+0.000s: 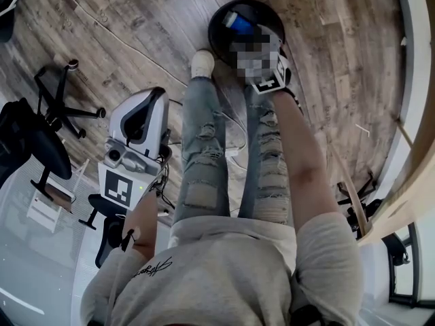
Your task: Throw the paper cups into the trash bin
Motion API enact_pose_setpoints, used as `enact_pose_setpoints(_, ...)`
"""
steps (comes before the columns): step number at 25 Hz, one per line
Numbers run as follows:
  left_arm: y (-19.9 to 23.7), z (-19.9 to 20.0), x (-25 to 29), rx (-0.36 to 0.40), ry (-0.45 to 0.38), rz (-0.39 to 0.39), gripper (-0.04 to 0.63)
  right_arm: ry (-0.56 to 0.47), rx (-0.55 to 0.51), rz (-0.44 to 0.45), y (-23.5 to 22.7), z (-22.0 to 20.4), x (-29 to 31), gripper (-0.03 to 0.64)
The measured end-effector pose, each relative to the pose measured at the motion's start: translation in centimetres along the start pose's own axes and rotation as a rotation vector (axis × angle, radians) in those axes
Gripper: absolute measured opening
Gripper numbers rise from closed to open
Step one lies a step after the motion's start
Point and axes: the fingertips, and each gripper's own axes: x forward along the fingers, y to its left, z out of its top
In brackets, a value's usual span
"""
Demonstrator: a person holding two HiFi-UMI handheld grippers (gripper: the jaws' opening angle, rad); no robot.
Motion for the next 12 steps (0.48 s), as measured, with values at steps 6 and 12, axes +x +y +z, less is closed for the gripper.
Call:
enact_pose_setpoints(6, -0.4, 1.7, 0.4, 0.023, -0.005, -0.016, 0.003, -0.094, -0.026, 0.0, 0.5, 4.0, -3.2, 0.298)
enact_pose_setpoints(12, -1.1, 4.0, 1.3, 0.041, -0.022, -0.025, 0.003, -0.199, -0.034, 0.01, 1.1, 8.5, -7.2, 0.298)
